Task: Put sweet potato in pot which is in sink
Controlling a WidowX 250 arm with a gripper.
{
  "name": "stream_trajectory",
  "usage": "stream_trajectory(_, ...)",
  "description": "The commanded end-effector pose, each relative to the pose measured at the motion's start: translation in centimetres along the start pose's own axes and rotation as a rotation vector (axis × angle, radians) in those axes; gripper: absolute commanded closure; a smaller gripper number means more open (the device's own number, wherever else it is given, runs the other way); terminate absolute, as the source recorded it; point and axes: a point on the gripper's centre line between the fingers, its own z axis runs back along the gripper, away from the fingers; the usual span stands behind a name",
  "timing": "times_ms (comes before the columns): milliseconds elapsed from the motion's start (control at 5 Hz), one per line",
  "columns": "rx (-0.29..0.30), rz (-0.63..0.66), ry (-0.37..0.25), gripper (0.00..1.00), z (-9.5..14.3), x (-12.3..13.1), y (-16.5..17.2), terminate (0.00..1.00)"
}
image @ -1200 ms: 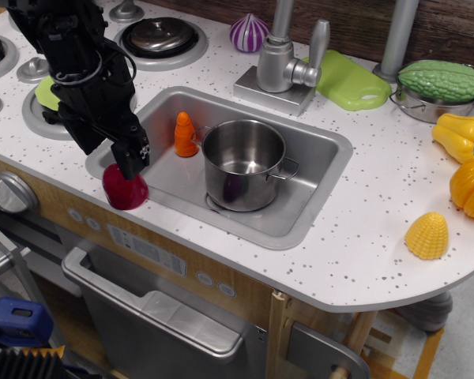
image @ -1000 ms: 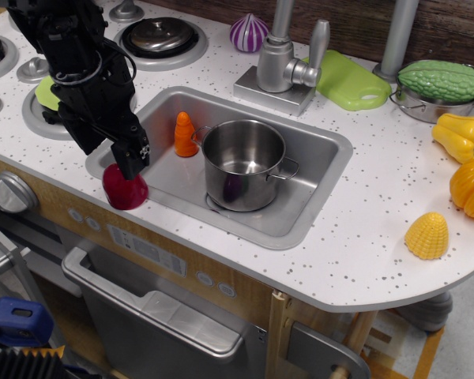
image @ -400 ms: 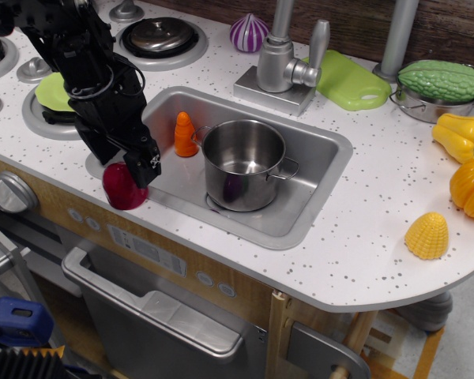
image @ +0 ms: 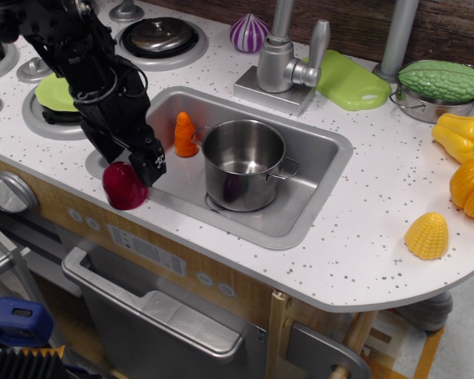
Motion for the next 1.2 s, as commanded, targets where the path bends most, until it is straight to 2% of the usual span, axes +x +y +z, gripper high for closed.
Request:
stream_trajectory(0,0.038,-0.01,-0.03,0.0,0.3,-0.3,0.7,0.0)
stream_trajectory(1000,0.018,0.026,-0.104,0.0,-1.9,-1.3,0.4,0.0)
